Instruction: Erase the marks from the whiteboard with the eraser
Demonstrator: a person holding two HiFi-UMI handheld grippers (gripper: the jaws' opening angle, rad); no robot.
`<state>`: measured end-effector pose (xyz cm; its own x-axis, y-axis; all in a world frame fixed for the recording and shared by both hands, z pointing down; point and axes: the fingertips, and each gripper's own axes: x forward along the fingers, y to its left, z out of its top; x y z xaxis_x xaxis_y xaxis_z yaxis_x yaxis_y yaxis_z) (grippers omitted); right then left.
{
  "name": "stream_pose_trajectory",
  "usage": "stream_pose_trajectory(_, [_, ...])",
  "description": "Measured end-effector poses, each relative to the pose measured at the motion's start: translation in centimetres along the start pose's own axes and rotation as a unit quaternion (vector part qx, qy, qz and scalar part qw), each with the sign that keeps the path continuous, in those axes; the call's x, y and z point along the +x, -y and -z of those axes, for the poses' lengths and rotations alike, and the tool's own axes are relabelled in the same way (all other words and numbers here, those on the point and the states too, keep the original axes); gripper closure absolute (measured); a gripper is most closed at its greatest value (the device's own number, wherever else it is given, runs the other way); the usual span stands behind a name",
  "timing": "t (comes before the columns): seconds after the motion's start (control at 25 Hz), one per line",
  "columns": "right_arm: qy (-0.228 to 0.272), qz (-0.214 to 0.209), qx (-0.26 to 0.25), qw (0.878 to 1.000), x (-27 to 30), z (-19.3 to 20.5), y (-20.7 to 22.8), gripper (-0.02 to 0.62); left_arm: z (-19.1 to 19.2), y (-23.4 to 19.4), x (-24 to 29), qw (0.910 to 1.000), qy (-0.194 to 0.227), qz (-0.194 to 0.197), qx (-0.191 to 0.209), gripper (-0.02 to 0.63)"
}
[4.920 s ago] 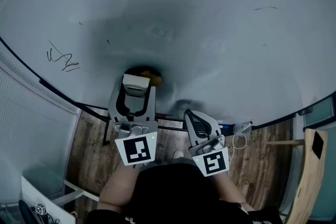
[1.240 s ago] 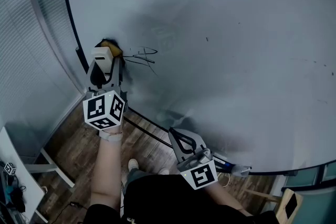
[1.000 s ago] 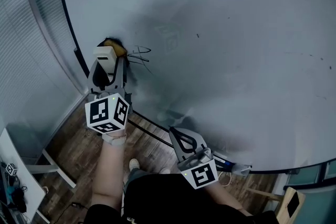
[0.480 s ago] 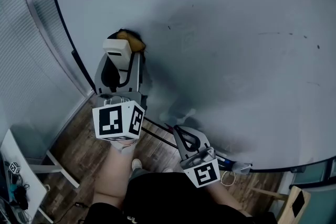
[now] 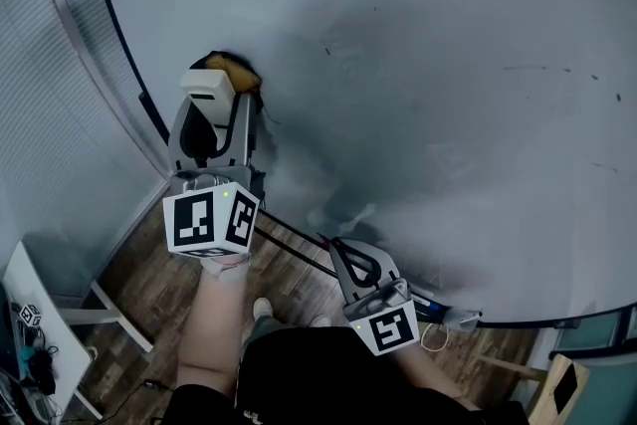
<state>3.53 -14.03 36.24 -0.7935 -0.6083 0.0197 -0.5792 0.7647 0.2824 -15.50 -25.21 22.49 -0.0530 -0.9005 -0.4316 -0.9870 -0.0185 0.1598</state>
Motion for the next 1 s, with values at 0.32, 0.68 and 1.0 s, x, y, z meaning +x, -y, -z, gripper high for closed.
stream_pose_trajectory(0.32, [-0.016, -0.018, 0.001, 1.0, 2.6, 0.9, -1.3, 0.568, 5.9, -7.5, -0.5, 0.997, -0.048, -0.058, -0.018, 0.348])
stream_pose_trajectory(0.68, [-0.022, -0.021, 0.011, 0.999, 3.0, 1.6, -1.8, 0.568, 8.5, -7.6, -1.8, 0.9934, -0.076, -0.083, -0.024, 0.353])
stream_pose_trajectory(1.0, [-0.016, -0.007, 0.014, 1.0, 0.7, 1.7, -0.2, 0.568, 5.6, -2.6, -2.0, 0.996, -0.055, -0.066, -0.026, 0.356])
